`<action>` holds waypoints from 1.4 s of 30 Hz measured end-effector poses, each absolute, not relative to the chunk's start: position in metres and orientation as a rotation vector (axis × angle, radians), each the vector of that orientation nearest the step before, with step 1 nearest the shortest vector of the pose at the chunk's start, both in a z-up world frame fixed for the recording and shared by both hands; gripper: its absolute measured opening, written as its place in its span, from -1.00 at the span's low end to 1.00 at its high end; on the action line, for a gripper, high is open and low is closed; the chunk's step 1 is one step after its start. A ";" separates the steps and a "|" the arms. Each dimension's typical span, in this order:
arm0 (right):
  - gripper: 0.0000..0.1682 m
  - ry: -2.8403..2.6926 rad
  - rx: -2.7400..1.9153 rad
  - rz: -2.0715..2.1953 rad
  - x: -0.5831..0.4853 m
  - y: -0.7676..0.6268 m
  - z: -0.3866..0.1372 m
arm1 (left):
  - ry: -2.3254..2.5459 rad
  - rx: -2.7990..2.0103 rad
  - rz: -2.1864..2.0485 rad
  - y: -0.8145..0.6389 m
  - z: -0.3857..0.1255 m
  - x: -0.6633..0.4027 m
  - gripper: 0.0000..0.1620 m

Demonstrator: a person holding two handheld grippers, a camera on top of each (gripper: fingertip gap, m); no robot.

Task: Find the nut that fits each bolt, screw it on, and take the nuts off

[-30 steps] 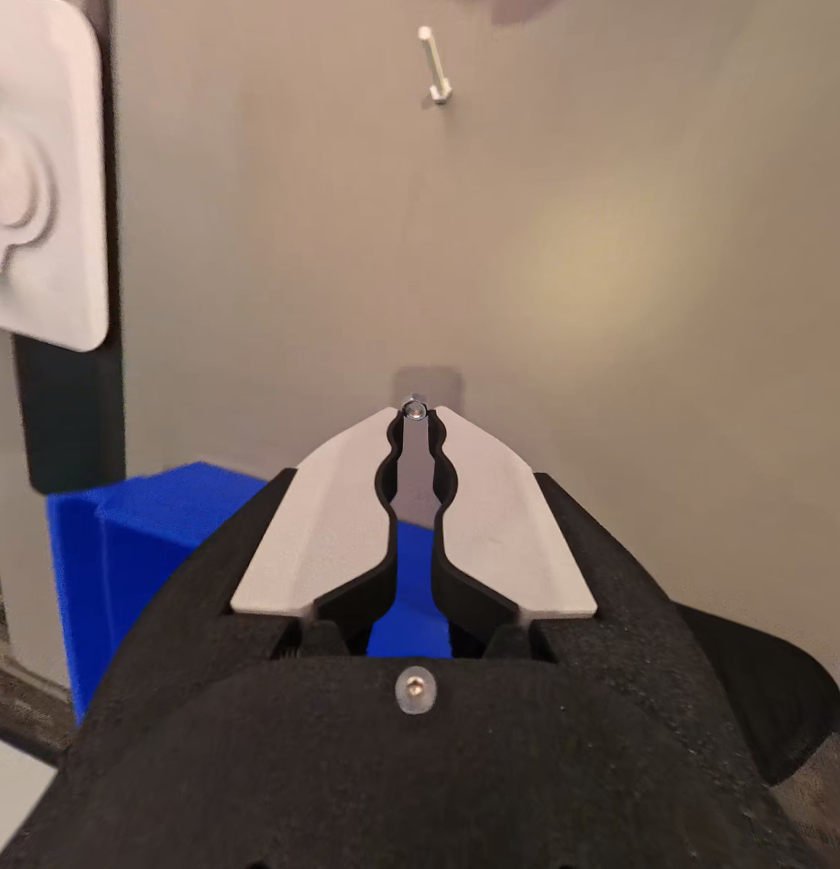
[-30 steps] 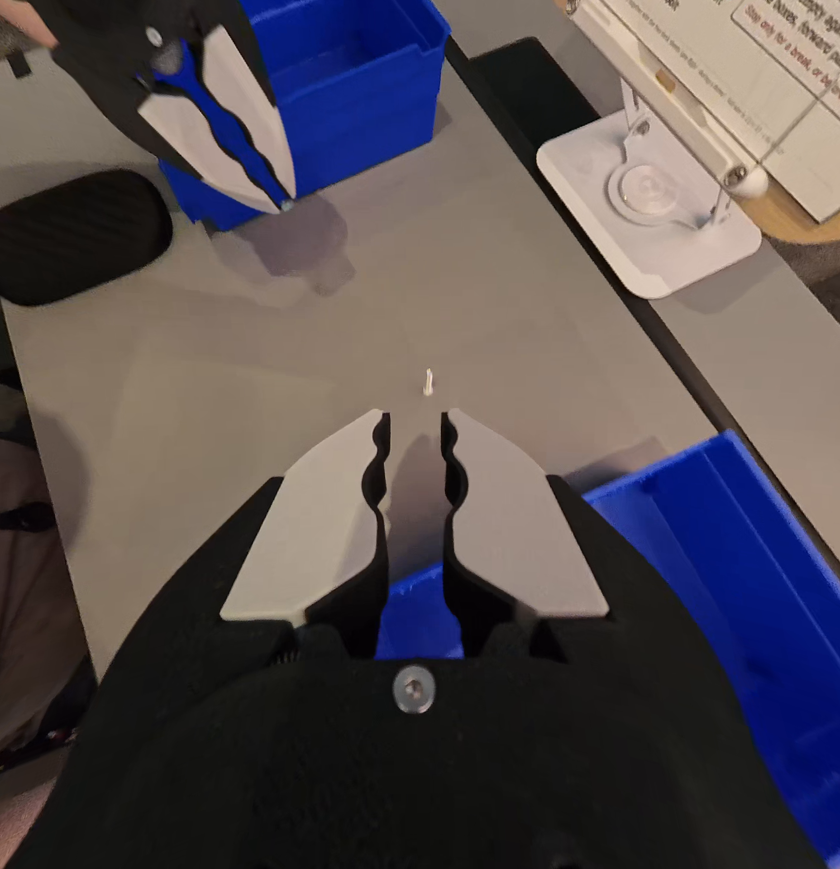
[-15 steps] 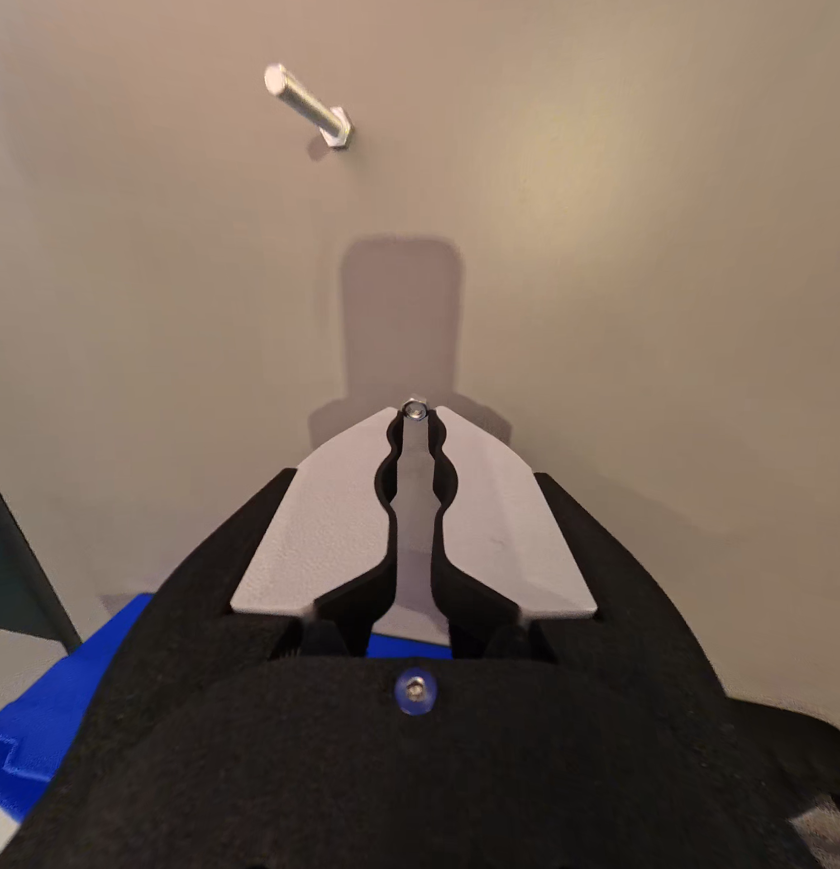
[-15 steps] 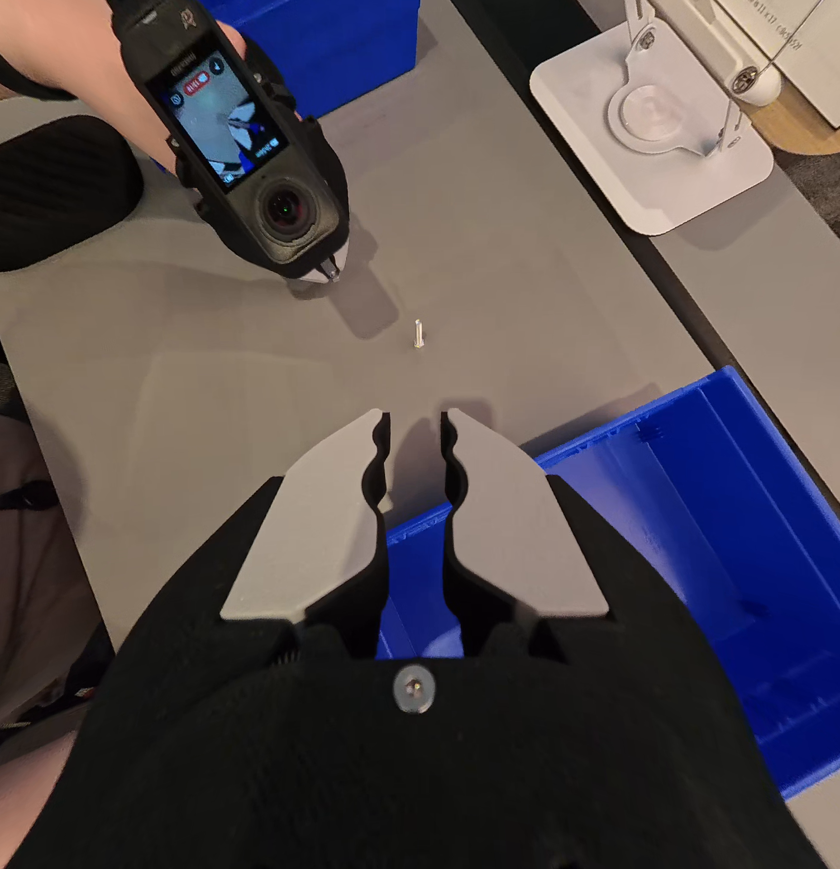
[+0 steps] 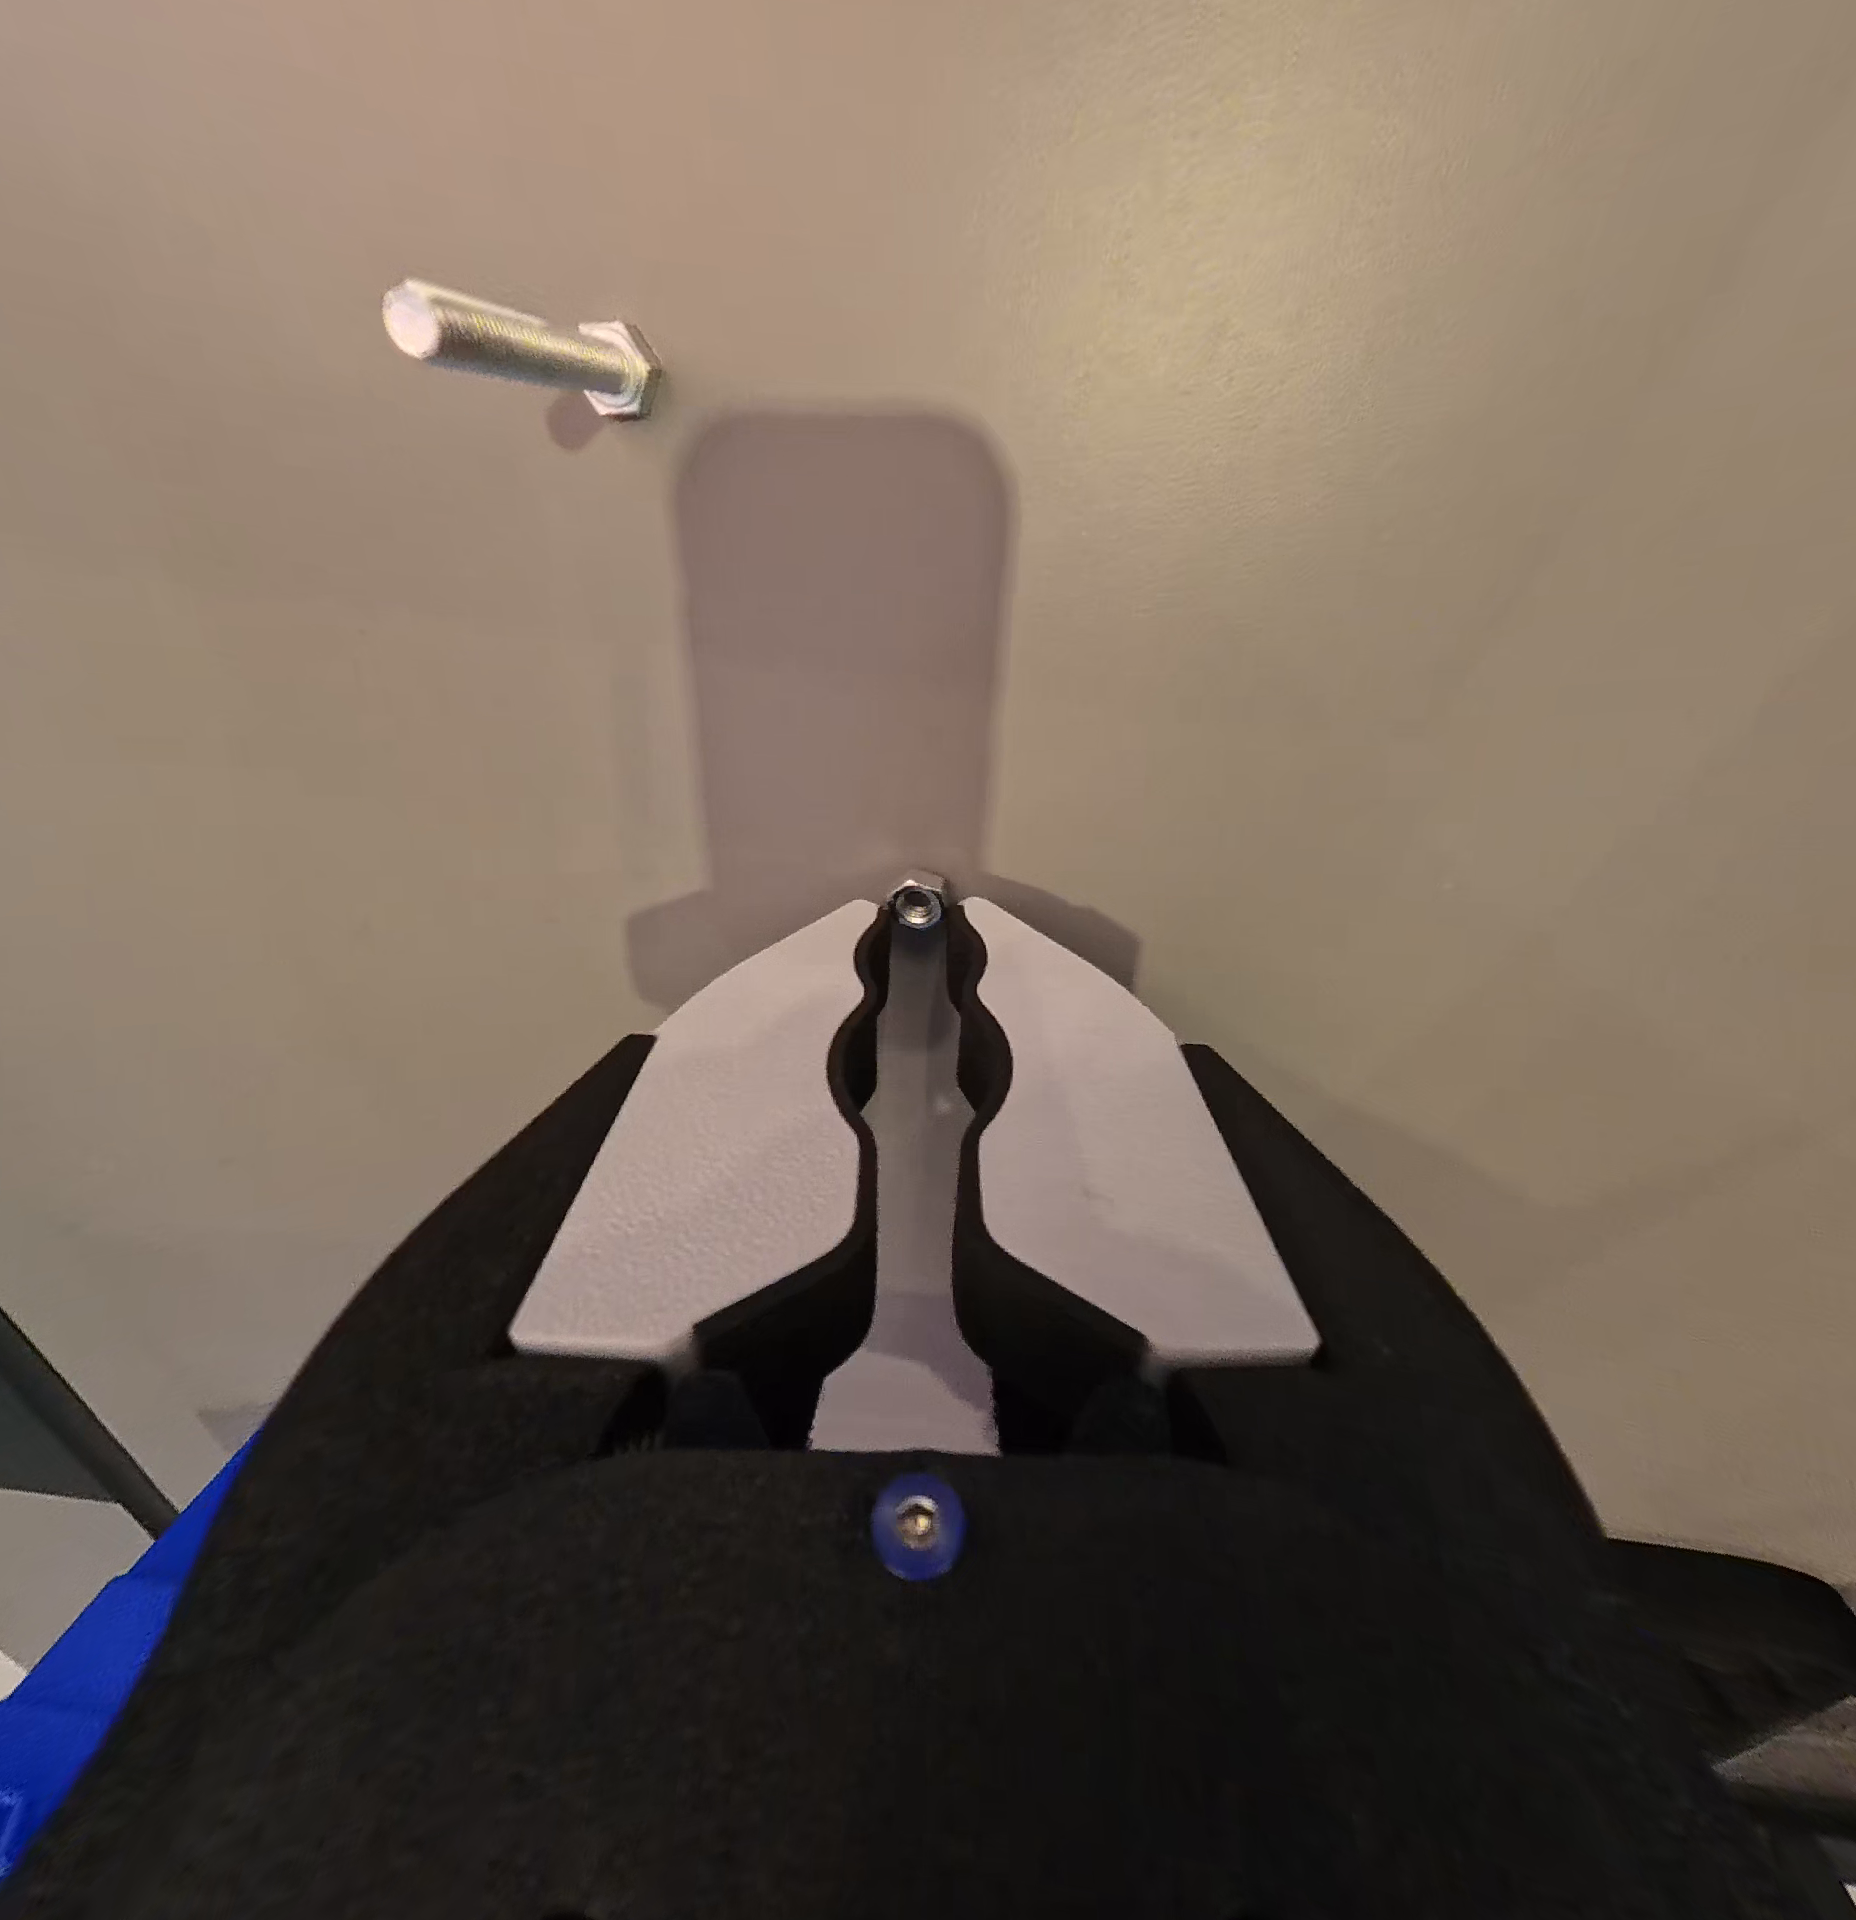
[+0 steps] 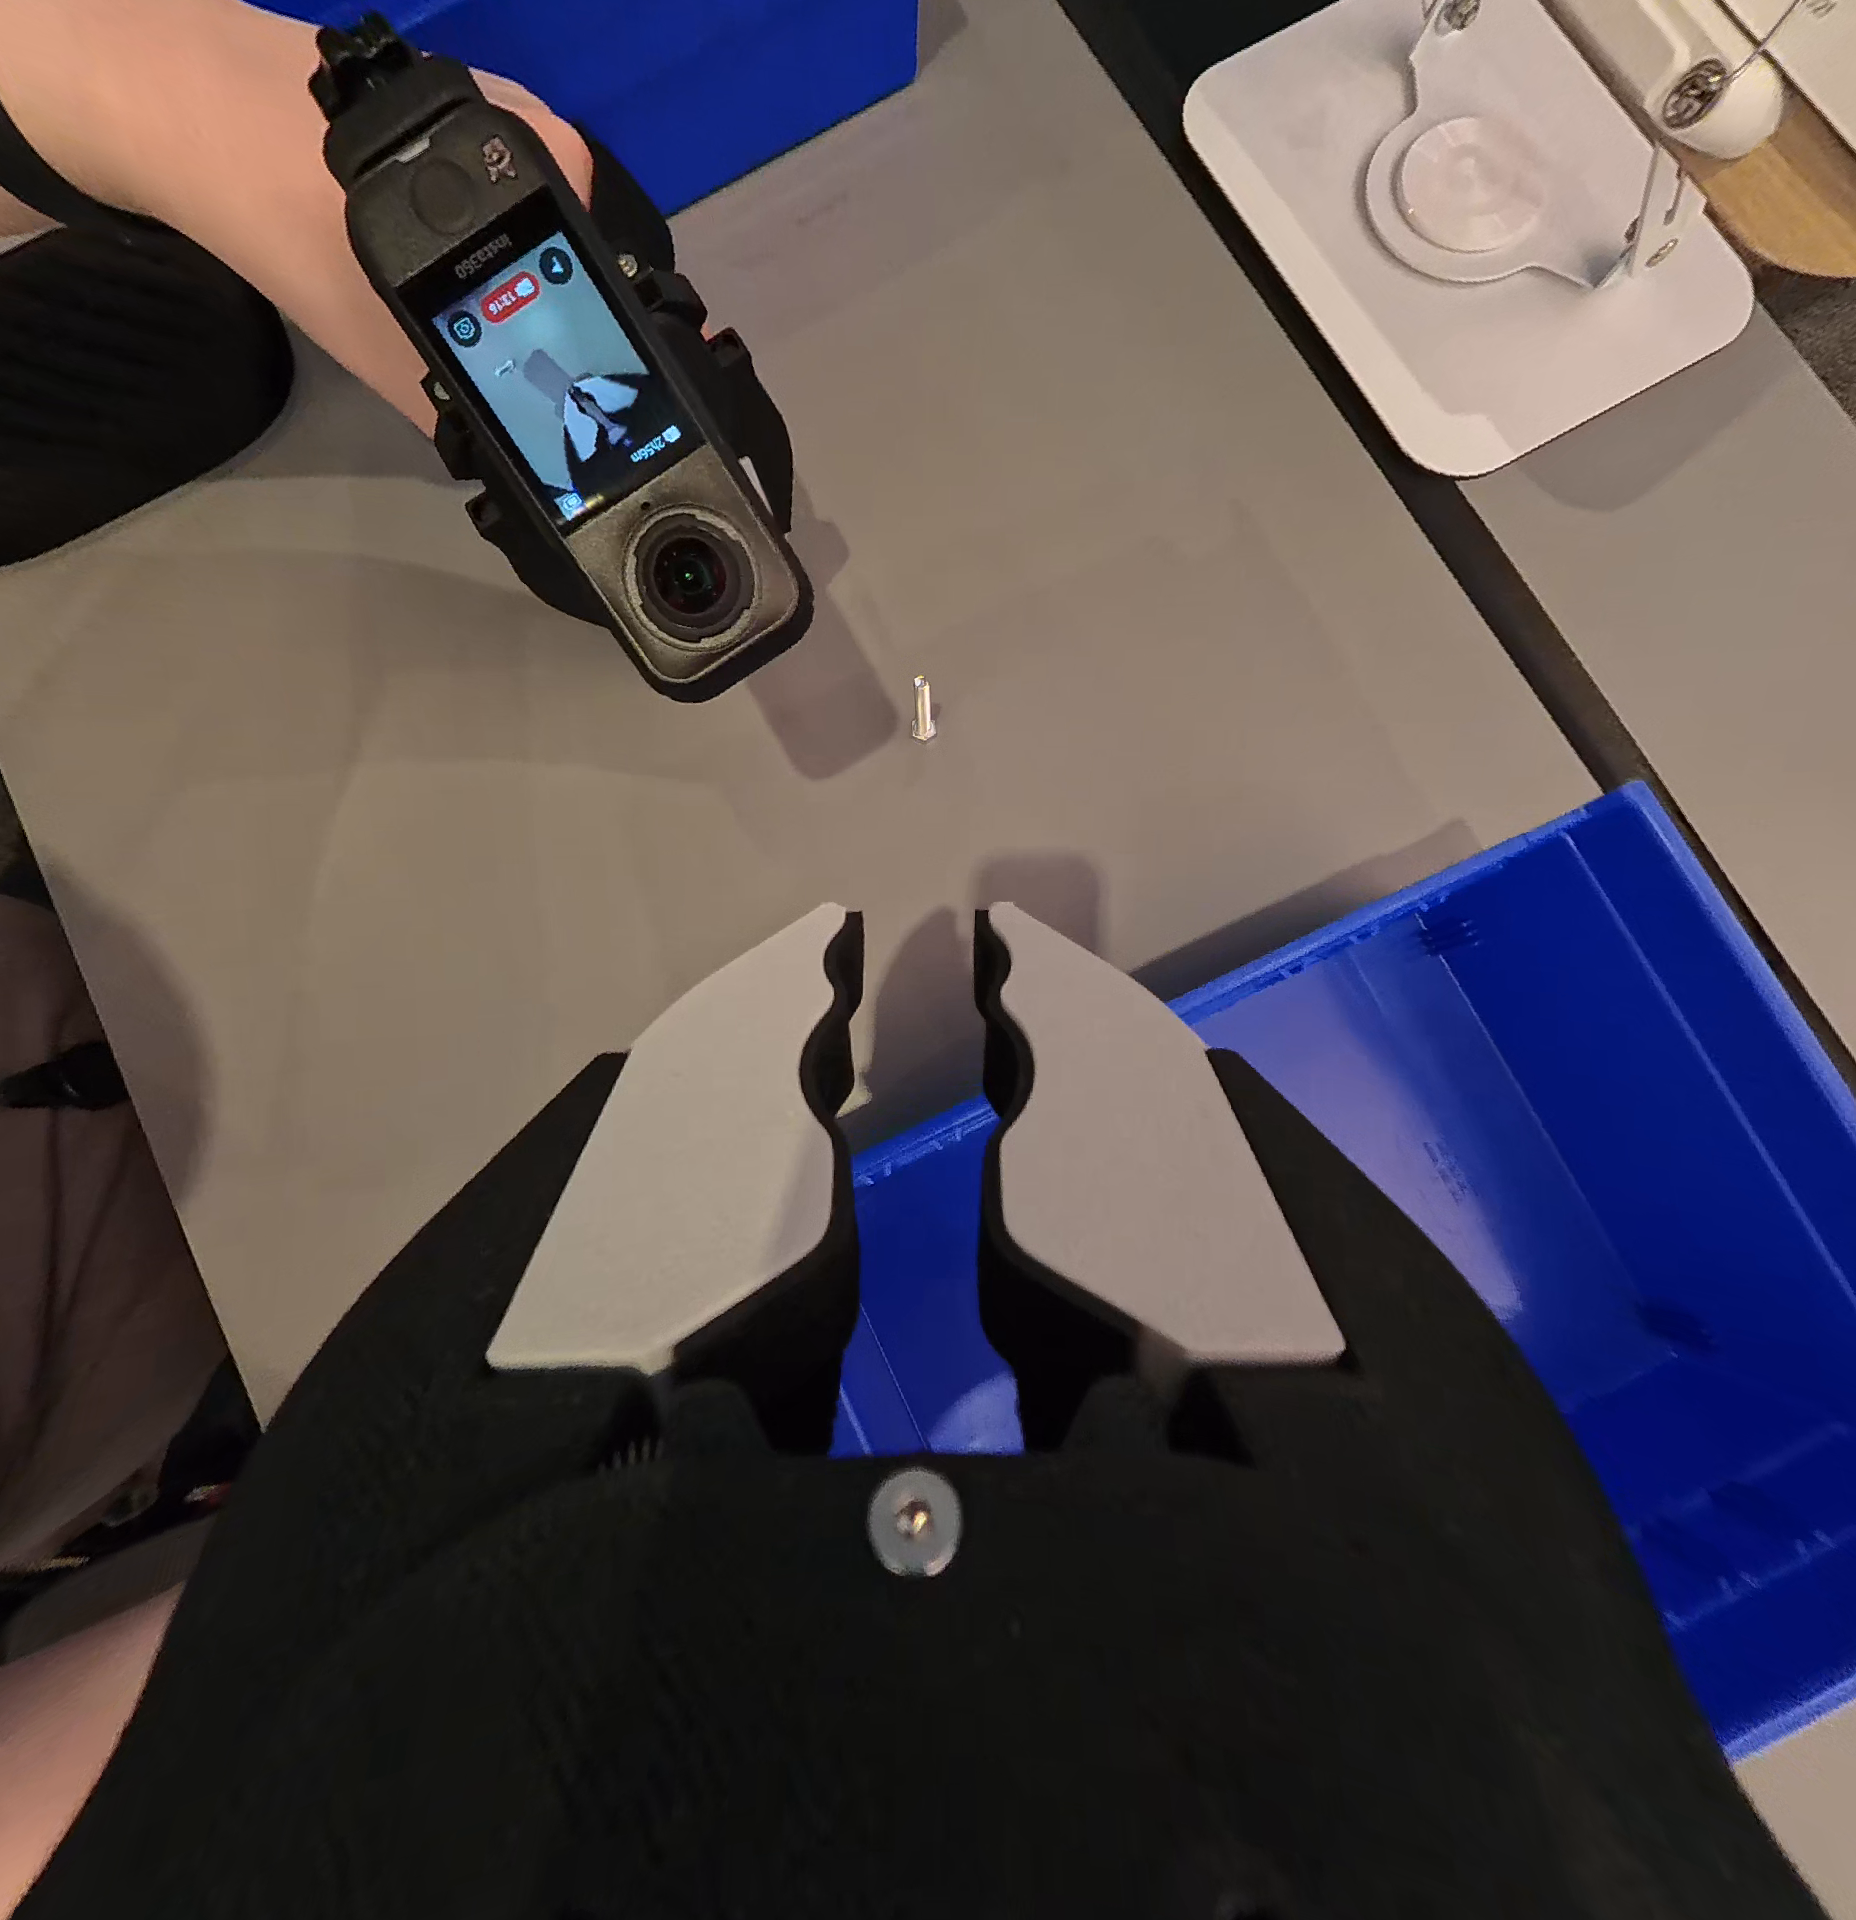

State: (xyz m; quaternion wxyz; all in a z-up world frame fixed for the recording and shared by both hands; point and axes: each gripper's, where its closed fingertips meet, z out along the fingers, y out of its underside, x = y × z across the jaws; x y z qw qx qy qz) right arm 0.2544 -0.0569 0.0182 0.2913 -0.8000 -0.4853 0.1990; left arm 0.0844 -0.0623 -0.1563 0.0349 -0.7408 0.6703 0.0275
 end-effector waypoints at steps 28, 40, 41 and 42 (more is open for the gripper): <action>-0.73 -1.235 -2.244 0.450 0.170 -0.017 -0.036 | 1.073 -1.762 -0.666 -0.111 0.026 0.015 -0.72; -0.75 -1.329 -2.428 0.224 0.148 -0.013 -0.113 | 1.039 -1.667 -0.663 -0.163 0.023 -0.002 -0.50; -0.75 -1.333 -2.432 0.193 0.149 -0.012 -0.115 | 1.047 -1.671 -0.658 -0.164 0.021 -0.002 -0.49; -0.75 -1.334 -2.434 0.168 0.151 -0.011 -0.117 | 1.051 -1.672 -0.659 -0.164 0.020 -0.002 -0.49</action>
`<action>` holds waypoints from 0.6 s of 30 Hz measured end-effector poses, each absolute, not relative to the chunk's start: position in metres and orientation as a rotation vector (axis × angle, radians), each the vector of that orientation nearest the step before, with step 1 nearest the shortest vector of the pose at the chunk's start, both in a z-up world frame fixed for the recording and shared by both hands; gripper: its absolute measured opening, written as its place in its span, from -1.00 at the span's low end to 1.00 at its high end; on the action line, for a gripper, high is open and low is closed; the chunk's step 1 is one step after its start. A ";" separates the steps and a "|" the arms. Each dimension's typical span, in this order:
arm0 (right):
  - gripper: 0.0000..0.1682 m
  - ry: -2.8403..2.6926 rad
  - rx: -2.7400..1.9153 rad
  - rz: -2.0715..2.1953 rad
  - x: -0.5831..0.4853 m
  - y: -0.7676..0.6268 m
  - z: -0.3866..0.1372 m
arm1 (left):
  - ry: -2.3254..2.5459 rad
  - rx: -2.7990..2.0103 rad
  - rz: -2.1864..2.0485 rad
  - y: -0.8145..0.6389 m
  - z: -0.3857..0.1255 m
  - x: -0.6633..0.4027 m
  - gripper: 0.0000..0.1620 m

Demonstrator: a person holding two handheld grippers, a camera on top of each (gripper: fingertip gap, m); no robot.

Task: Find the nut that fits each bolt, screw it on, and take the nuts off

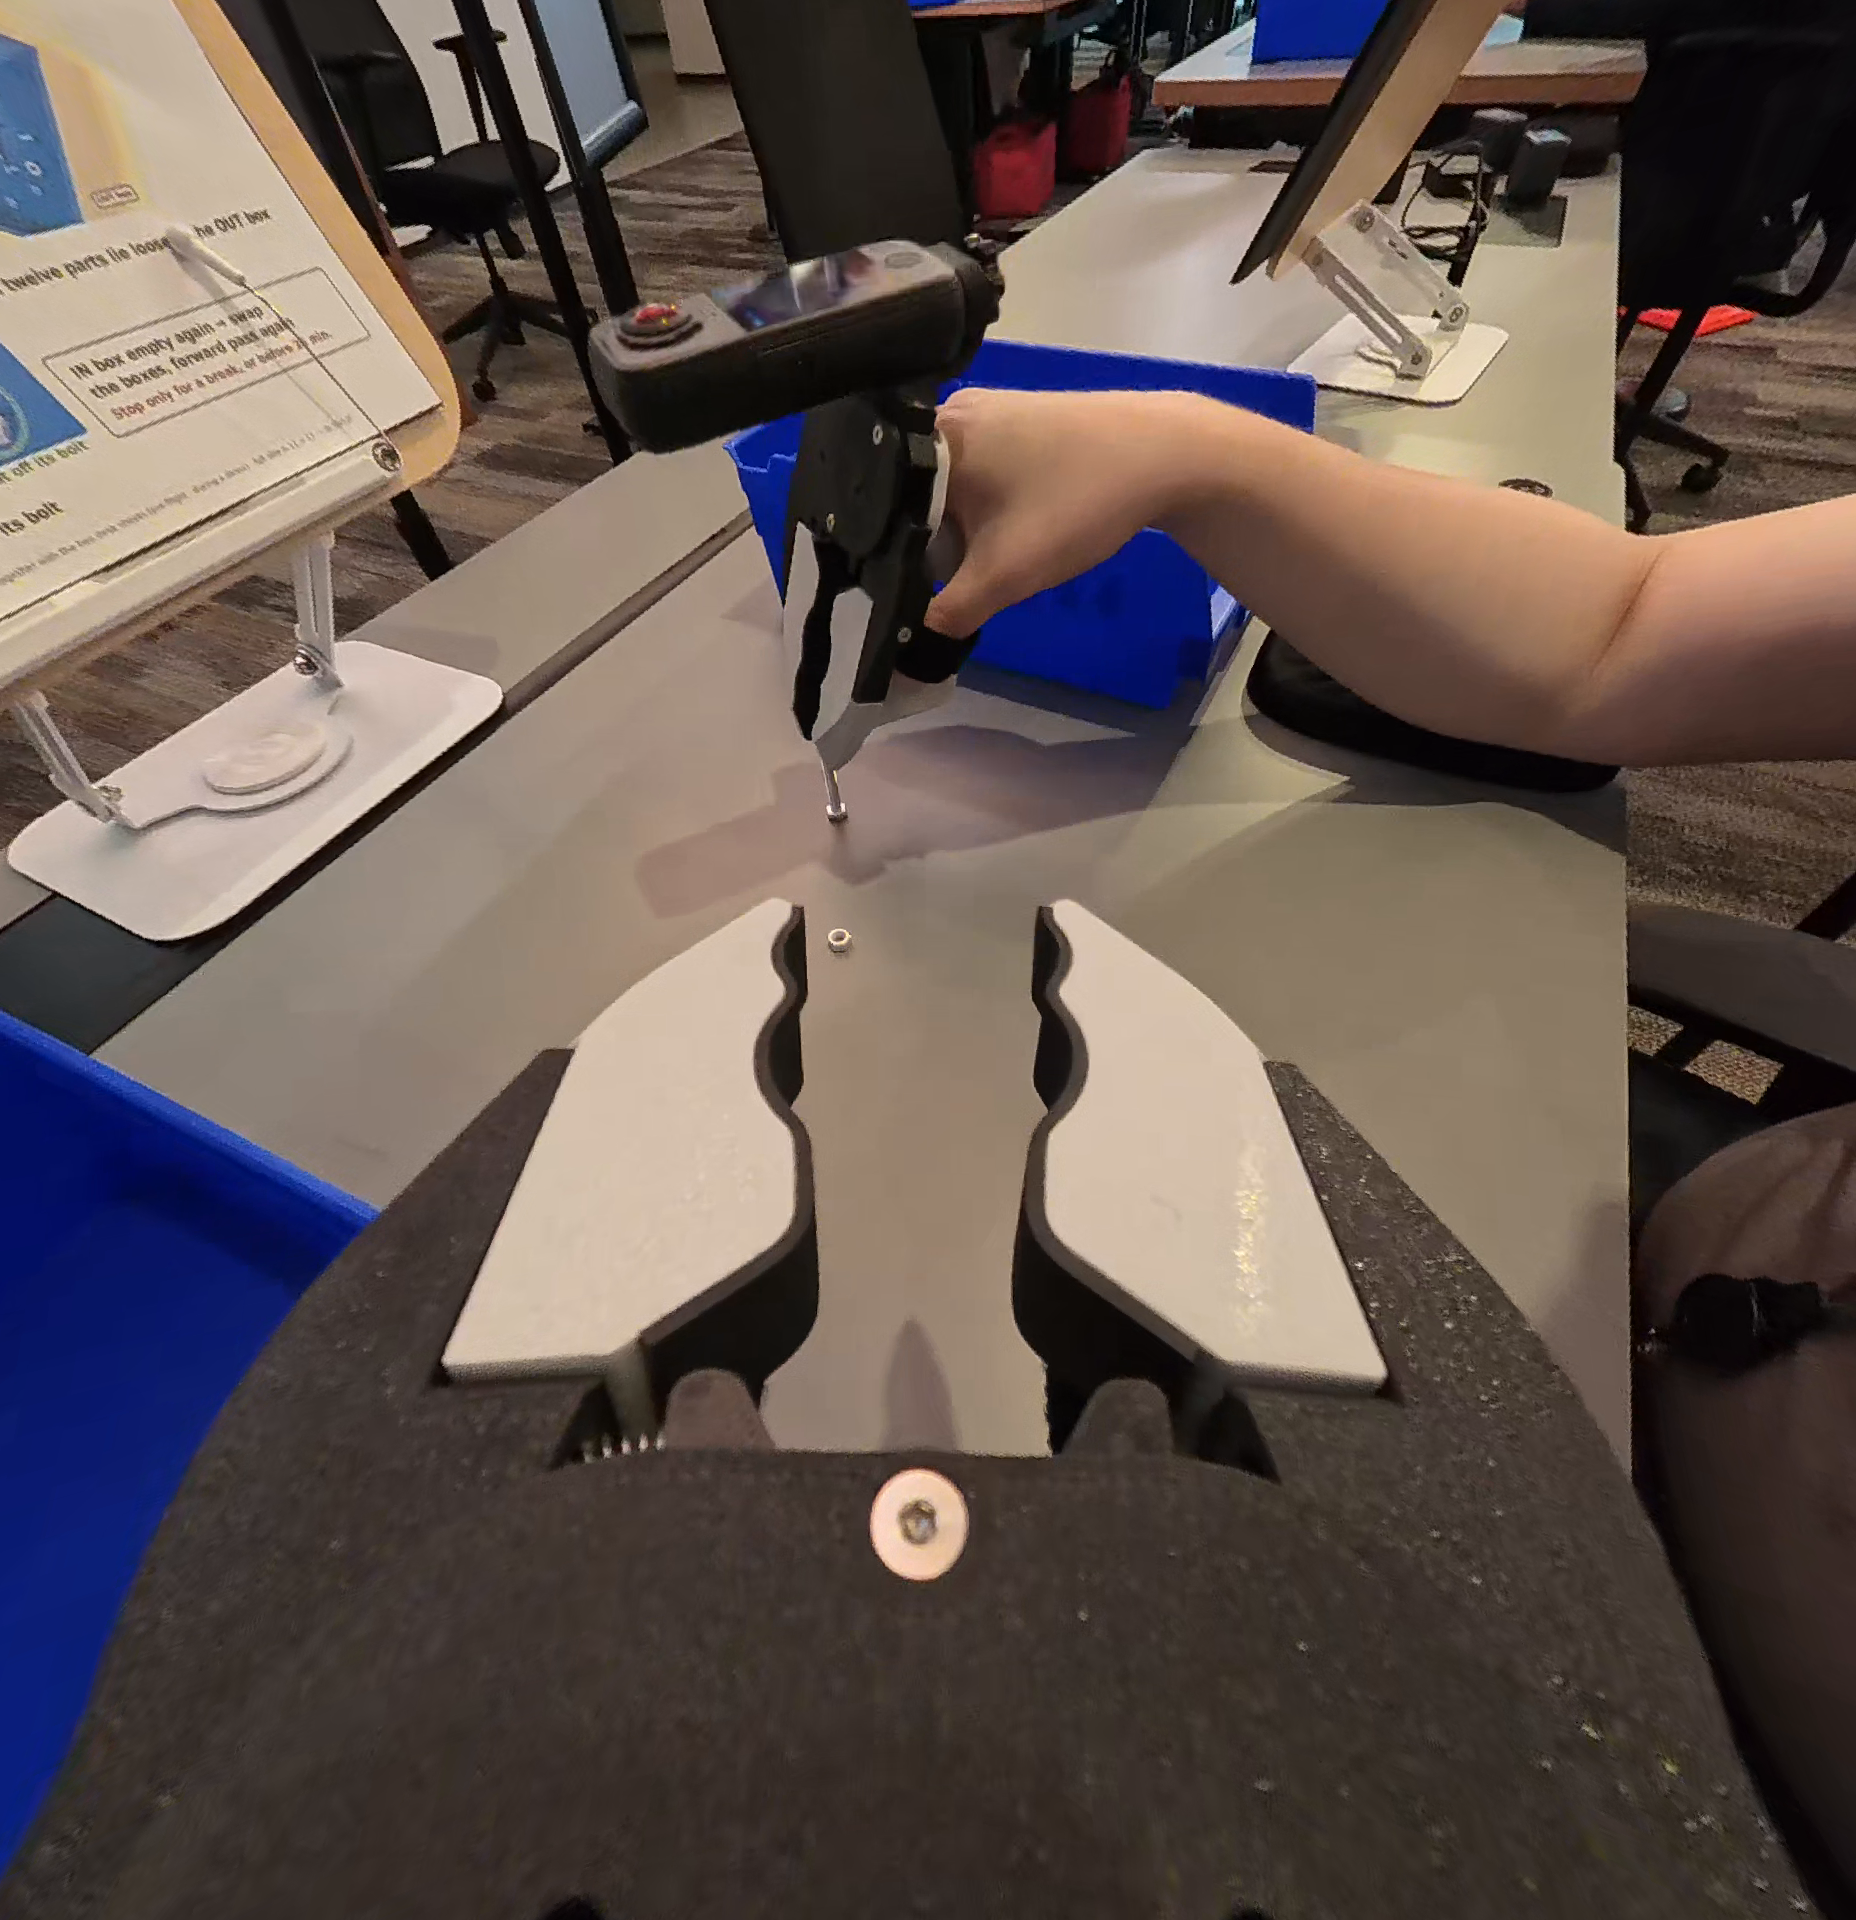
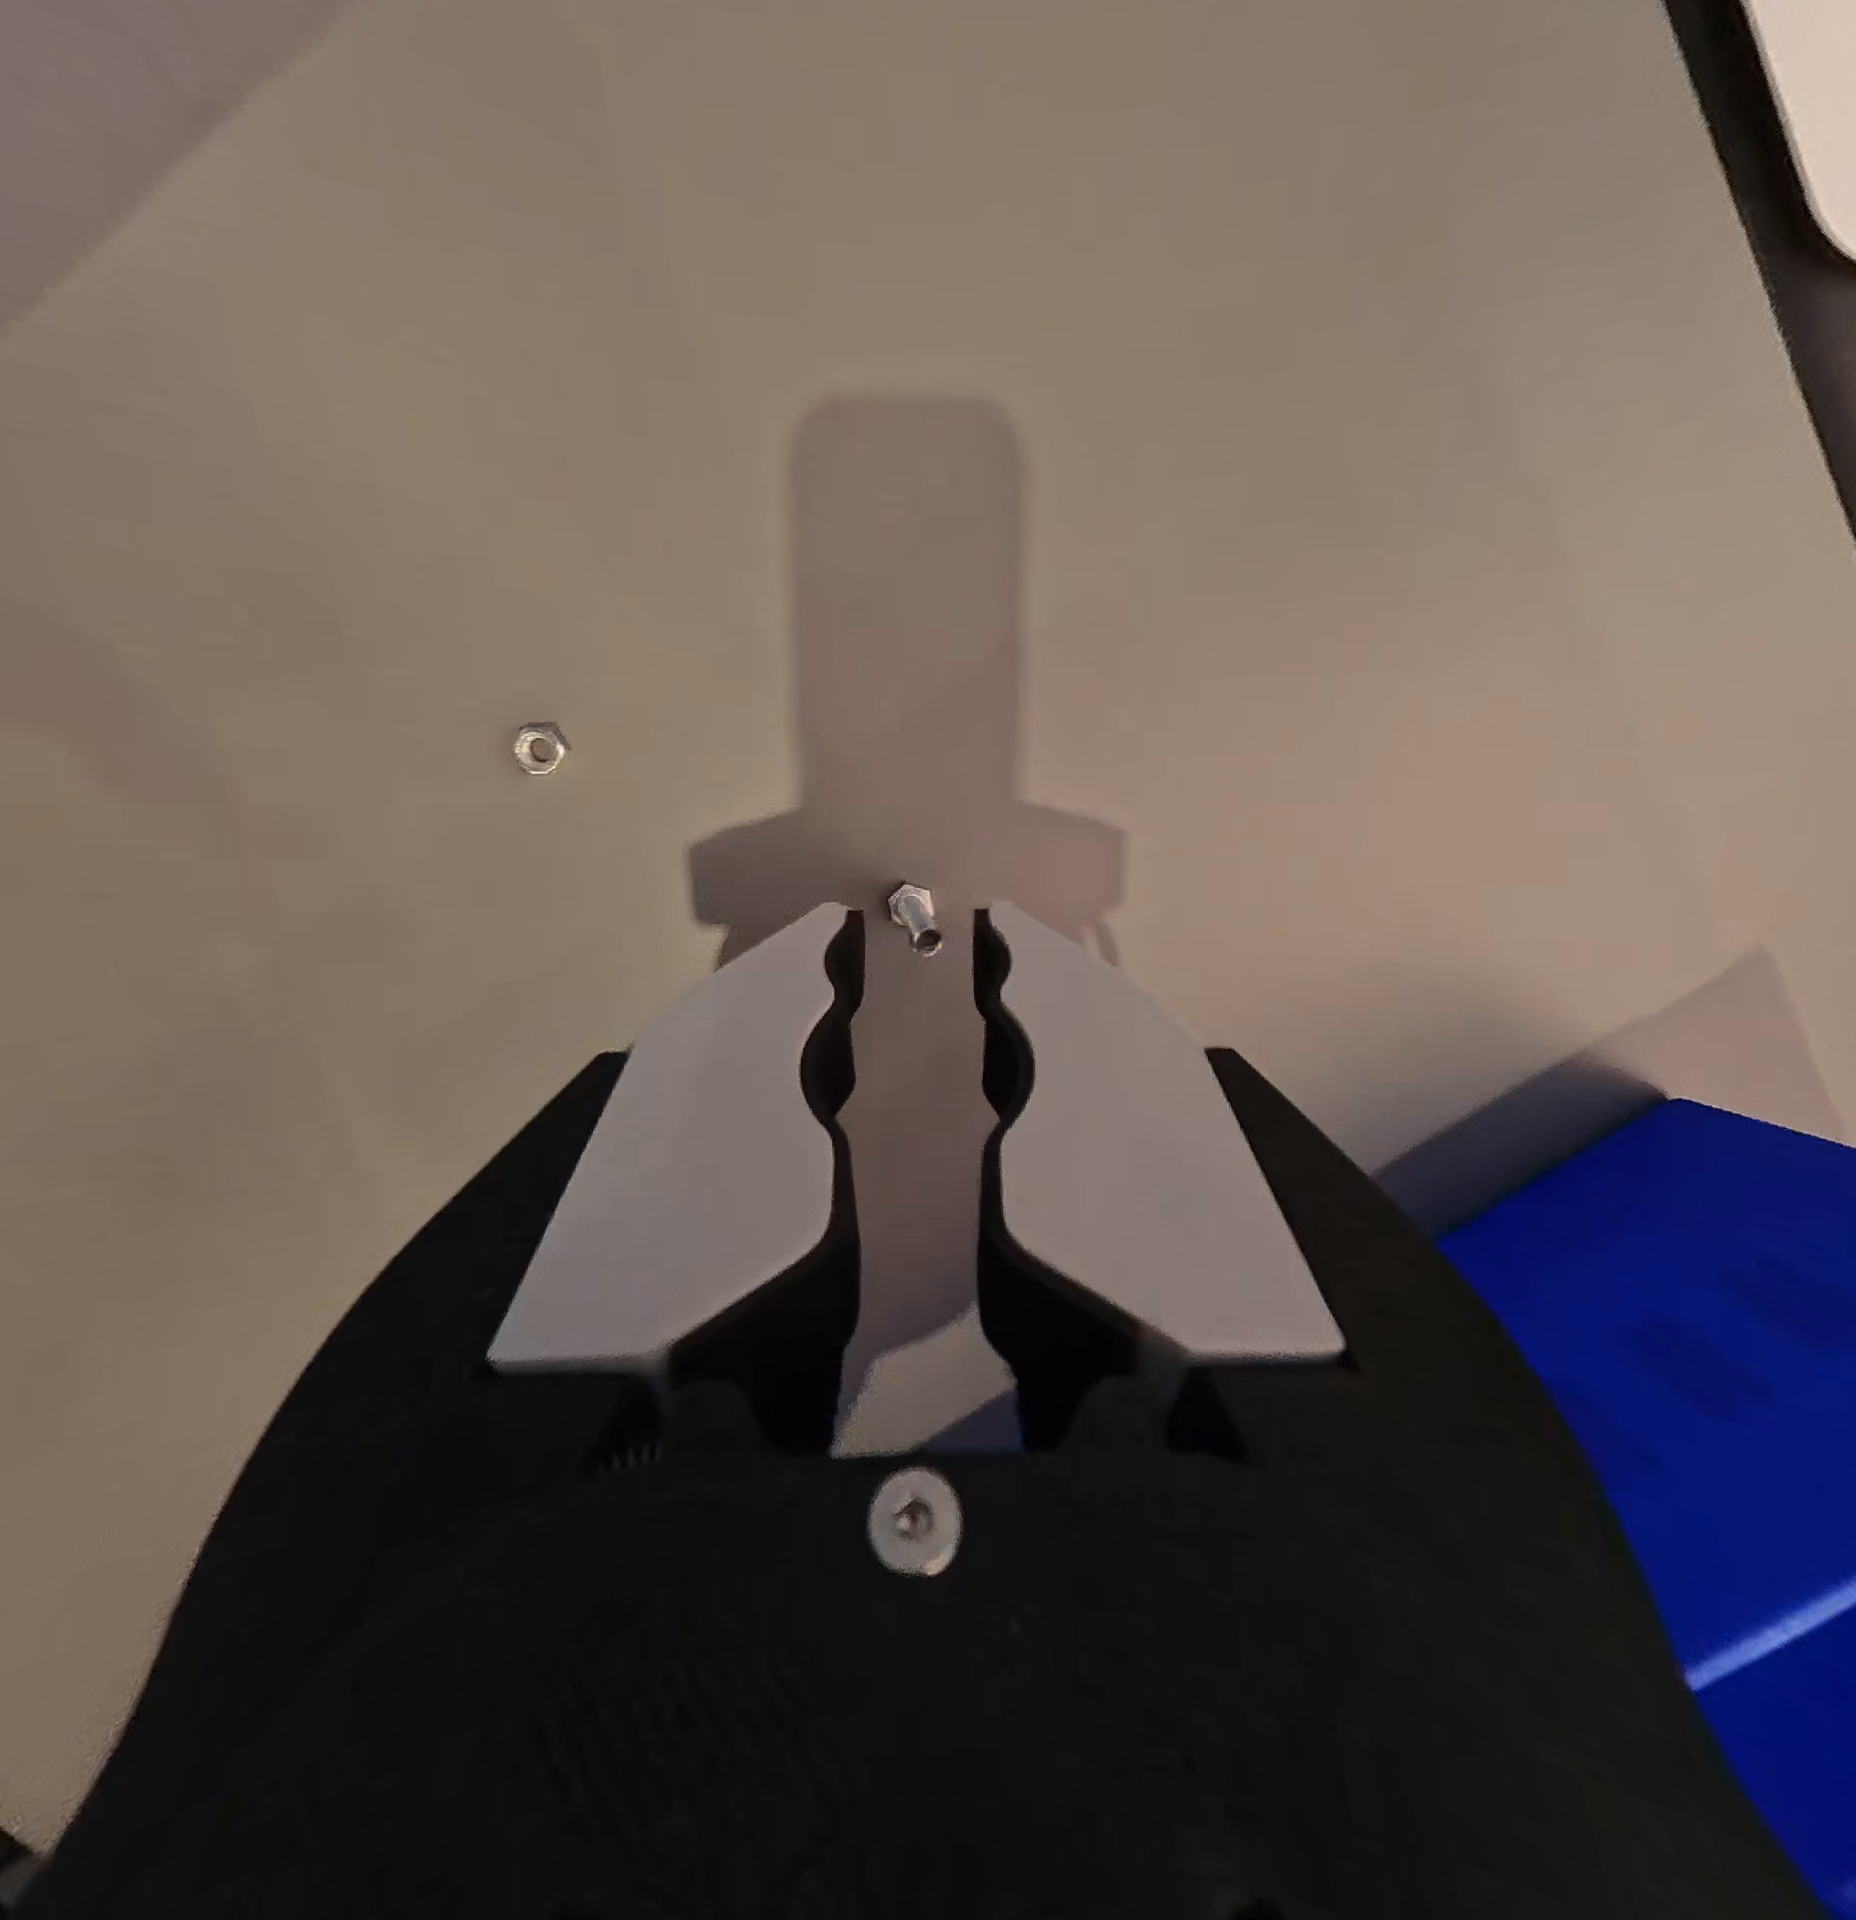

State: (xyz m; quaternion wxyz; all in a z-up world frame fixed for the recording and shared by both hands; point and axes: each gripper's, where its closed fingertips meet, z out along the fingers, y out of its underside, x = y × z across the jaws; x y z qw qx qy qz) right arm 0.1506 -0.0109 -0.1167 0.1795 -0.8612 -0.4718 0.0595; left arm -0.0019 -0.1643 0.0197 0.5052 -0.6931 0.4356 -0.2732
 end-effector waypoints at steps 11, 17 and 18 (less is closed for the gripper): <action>-0.88 -1.351 -2.474 0.106 0.156 -0.006 -0.132 | 1.071 -1.672 -0.716 -0.162 0.013 0.004 -0.51; -0.92 -1.376 -2.479 0.134 0.156 -0.010 -0.133 | 1.083 -1.679 -0.715 -0.156 0.009 0.009 -0.53; -0.92 -1.377 -2.481 0.145 0.156 -0.010 -0.133 | 1.091 -1.682 -0.709 -0.154 0.008 0.010 -0.53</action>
